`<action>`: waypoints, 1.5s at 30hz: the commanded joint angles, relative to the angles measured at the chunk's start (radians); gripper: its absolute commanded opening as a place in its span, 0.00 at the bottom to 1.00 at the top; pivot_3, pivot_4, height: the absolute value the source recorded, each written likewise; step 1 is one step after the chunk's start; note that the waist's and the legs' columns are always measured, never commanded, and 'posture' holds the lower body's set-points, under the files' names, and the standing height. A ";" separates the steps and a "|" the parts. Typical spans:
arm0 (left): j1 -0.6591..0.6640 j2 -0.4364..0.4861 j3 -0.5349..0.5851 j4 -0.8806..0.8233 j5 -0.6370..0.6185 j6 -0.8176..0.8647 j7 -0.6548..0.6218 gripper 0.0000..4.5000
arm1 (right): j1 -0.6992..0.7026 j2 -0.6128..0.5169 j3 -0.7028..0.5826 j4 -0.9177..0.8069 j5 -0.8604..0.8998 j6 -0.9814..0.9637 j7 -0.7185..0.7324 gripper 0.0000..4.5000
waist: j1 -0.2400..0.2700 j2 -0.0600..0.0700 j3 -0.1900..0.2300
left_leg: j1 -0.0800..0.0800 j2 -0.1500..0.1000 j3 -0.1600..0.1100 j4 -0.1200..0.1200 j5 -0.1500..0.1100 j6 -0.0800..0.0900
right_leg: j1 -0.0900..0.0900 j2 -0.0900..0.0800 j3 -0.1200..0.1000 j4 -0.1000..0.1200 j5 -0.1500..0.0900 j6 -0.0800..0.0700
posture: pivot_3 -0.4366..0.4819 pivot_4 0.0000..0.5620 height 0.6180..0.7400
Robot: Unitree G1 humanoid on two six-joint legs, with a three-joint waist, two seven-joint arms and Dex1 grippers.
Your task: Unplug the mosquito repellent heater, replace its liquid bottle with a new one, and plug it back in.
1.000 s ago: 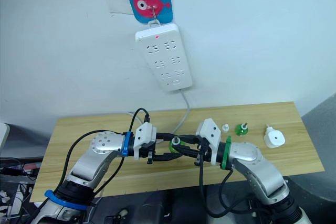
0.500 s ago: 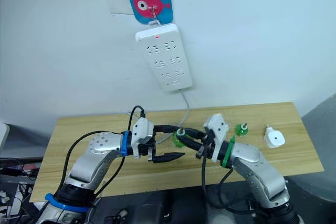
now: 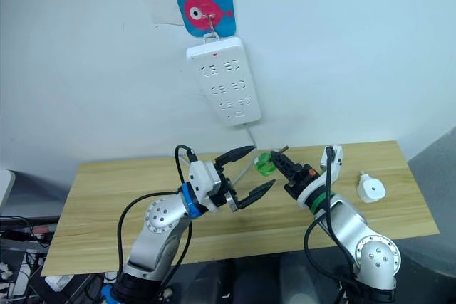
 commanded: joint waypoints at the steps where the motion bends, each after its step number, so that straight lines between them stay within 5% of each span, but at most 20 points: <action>1: 0.010 -0.016 -0.024 0.002 0.011 -0.025 0.032 1.00 | -0.009 -0.042 0.011 -0.019 0.122 -0.038 -0.059 0.18 | -0.001 0.000 -0.001 | 0.000 0.000 0.000 0.000 0.000 0.000 | 0.000 0.000 0.000 0.000 0.000 0.000 | 0.33 0.38 1.00; 9: -0.046 0.005 0.010 0.088 -0.022 -0.050 0.016 1.00 | -0.019 -0.147 0.059 0.002 0.237 -0.083 -0.063 0.18 | 0.000 0.001 -0.002 | 0.000 0.000 0.000 0.000 0.000 0.000 | 0.000 0.005 0.000 0.000 0.000 0.000 | 0.34 0.40 1.00; 45: -0.090 -0.025 -0.013 0.193 0.010 -0.214 0.035 1.00 | -0.019 -0.238 0.182 -0.045 0.408 -0.252 -0.126 0.18 | -0.001 0.001 -0.002 | 0.000 0.001 0.000 0.001 0.000 0.001 | 0.001 0.005 0.000 0.000 0.000 0.000 | 0.32 0.44 1.00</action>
